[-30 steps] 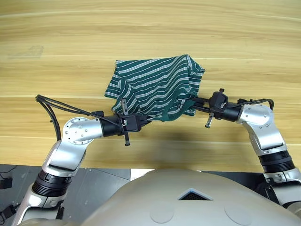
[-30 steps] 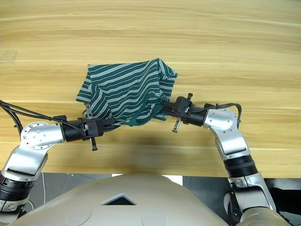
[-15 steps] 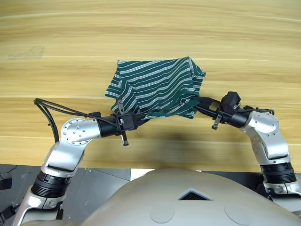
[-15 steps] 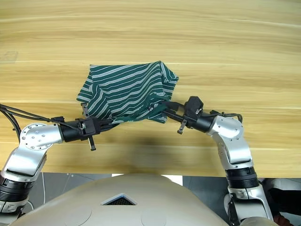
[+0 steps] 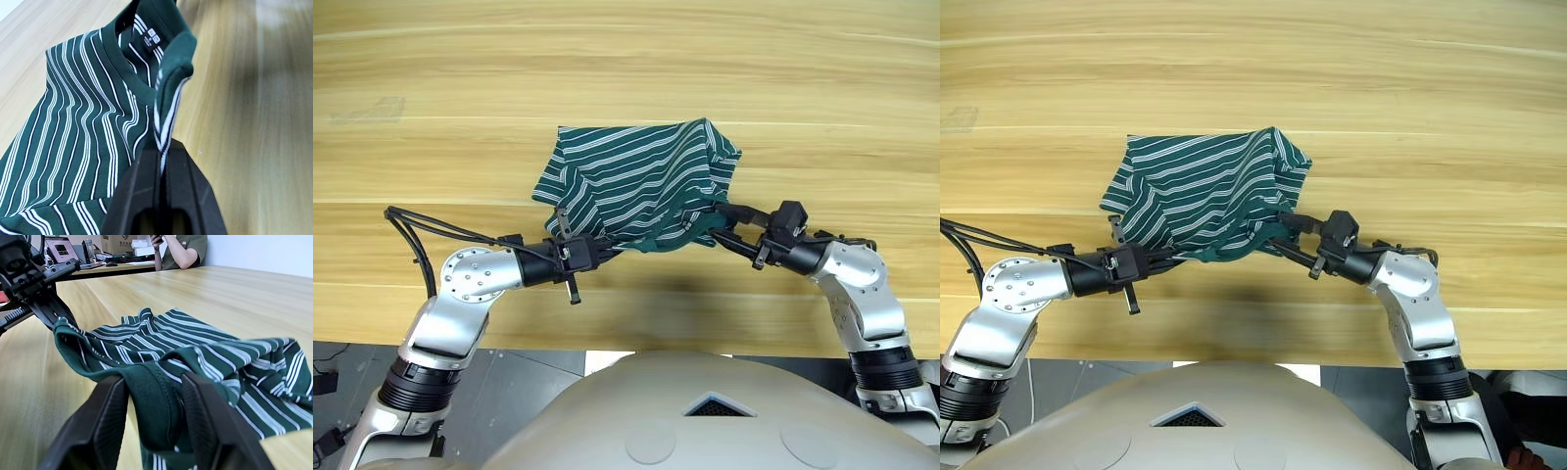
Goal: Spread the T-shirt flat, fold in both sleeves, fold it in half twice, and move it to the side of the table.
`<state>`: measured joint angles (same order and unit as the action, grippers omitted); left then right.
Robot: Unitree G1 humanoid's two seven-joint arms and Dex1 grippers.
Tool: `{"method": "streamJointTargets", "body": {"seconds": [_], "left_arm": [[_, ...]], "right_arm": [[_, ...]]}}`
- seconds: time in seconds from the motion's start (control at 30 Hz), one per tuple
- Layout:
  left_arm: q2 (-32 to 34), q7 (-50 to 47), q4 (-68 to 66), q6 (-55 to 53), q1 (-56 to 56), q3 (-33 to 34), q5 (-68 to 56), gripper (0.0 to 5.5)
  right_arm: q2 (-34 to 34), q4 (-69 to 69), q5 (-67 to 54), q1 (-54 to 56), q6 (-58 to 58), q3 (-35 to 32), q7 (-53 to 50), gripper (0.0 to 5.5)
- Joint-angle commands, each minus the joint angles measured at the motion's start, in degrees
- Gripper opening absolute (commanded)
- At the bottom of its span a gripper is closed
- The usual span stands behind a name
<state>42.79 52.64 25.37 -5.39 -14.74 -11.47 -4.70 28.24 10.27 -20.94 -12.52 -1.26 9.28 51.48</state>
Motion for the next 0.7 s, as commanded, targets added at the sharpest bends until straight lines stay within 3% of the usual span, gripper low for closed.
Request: {"method": "streamJointTargets", "body": {"seconds": [0.03,0.47,0.7], "left_arm": [[0.81,0.08,0.94,-0.68,-0.44,0.88,-0.84,0.0],[1.47,1.08,1.9,-1.07,-2.42,1.72,-2.94,0.0],[1.67,0.93,2.36,-1.4,-2.51,2.24,-3.24,0.0]], "right_arm": [[0.86,2.24,0.28,-2.91,0.97,-0.77,0.23,1.92],[2.31,2.01,-5.28,-6.64,0.62,-8.73,2.61,1.92],[1.49,-2.52,4.08,-8.18,4.36,-4.06,0.28,1.92]]}}
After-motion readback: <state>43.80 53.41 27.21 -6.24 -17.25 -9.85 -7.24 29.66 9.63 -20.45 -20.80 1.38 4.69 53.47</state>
